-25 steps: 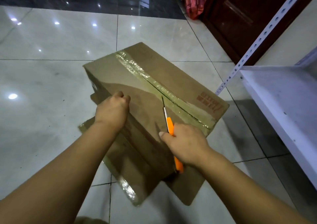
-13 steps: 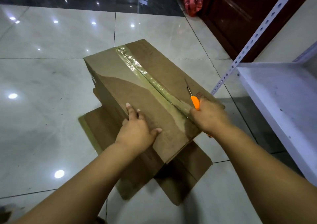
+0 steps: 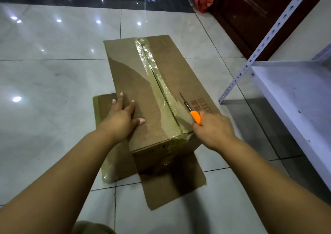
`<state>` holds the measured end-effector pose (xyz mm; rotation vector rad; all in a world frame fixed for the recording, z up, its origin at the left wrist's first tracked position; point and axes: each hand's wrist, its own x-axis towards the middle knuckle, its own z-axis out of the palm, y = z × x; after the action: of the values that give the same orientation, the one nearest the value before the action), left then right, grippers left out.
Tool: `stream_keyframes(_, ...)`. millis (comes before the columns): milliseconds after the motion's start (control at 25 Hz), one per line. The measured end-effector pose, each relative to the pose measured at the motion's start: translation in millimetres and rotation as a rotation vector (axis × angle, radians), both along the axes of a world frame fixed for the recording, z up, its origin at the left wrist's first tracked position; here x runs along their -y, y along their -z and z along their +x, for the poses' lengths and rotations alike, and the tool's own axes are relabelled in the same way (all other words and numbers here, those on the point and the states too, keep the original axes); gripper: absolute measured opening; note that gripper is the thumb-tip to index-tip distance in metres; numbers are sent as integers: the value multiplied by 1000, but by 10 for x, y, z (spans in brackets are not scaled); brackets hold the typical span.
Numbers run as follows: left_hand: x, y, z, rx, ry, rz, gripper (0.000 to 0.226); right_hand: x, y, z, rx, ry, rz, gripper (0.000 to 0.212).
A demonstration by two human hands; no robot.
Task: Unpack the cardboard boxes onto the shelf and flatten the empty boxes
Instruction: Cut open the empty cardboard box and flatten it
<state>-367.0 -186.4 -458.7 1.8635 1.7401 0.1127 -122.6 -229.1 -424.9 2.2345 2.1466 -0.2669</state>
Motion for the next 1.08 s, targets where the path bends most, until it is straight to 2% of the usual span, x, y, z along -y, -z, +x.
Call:
stream_keyframes(120,-3,-2,-77,-119,25,103,58,70,37,-148,-24,-19,30,26)
stream_keyframes(200,45,-3,-56,-171,160,231,51,142,69,-167,-29,-5,27,34)
stream_keyframes(280,86,-19,30,-152,324,280,53,199,87,-146,-35,31,10,47)
stream_keyframes(360,80,-56,160,-129,453,248,61,215,97,-114,-45,55,5,54)
stream_keyframes(480,0,-141,346,-134,558,187,69,206,94,-42,-91,83,20,52)
stream_keyframes(640,-142,-234,499,-180,643,169,75,215,83,116,-206,100,36,48)
stream_keyframes(1080,-361,-256,766,-329,769,135,89,127,47,294,-285,93,13,38)
